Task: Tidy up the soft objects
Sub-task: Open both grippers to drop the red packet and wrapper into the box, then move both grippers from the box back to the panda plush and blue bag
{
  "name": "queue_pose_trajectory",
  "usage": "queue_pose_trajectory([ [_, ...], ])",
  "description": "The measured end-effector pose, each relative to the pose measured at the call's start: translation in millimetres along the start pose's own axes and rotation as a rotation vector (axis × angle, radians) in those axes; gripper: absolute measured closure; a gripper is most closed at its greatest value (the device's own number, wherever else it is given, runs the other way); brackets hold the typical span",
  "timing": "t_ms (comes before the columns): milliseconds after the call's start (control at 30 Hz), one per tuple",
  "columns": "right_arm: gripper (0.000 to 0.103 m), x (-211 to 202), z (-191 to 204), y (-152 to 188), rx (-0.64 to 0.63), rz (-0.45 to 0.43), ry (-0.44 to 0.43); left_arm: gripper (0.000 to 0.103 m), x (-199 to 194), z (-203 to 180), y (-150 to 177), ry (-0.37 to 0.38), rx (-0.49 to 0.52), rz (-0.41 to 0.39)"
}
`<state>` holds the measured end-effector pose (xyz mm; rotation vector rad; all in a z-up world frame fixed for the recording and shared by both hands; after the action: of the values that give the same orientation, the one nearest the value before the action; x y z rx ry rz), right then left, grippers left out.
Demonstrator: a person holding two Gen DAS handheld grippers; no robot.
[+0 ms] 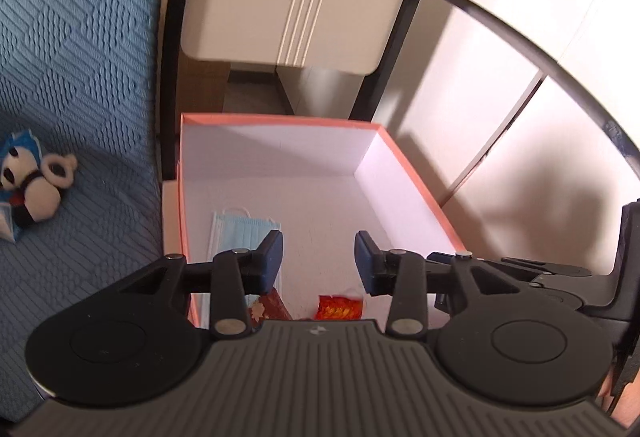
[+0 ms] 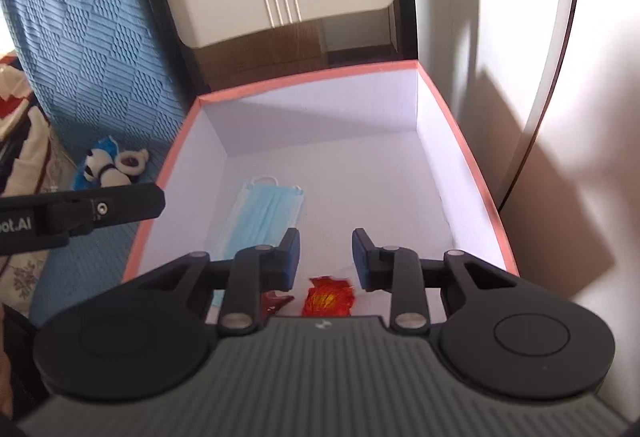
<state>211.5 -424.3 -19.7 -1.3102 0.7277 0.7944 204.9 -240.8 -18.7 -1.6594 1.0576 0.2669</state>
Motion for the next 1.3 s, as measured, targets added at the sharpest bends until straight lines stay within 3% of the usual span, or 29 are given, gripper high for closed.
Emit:
queue_pose_trajectory([
  [367, 0.071, -58, 37, -28, -0.015, -0.143, -0.042, 0.058, -82, 9, -21, -0.012, 0.040, -0.159],
  [567, 0.071, -78, 64, -35, -0.035, -0.188, -0.081, 0.058, -115, 27, -26, 0.002, 0.011, -0.227],
  [1300, 0.071, -84, 156, -3, -0.137, -0.199, -0.116, 0.058, -163, 103, 9, -0.081, 0.019, -0.299],
])
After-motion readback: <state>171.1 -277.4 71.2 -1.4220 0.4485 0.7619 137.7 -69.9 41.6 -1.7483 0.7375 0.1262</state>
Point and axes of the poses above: each gripper's, at about its wrist camera, not at the fingertips, and x roughly the way its jaws point, z to its left, y to its underside, the point moved 3 cm from there along x, roughly the way its jaws point, and after that the axes turned 5 degrees about y, right-handed, at the moved point
